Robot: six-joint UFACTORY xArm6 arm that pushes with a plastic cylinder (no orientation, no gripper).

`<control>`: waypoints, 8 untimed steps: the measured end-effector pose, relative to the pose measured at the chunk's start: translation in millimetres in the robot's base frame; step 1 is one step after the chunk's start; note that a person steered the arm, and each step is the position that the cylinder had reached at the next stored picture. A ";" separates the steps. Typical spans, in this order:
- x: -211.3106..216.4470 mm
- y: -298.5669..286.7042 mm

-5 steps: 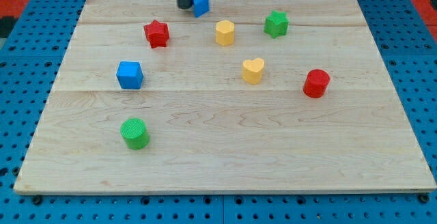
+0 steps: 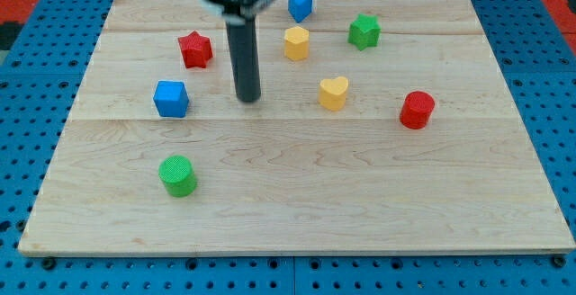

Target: Push the blue cube towards the blue triangle

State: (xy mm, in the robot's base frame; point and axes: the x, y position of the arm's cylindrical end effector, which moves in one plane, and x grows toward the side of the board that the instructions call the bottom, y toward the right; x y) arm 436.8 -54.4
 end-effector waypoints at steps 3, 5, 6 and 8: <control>7.9 -1.2; 8.7 -45.5; 8.7 -70.6; -52.3 -131.4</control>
State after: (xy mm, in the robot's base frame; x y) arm 384.5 -185.7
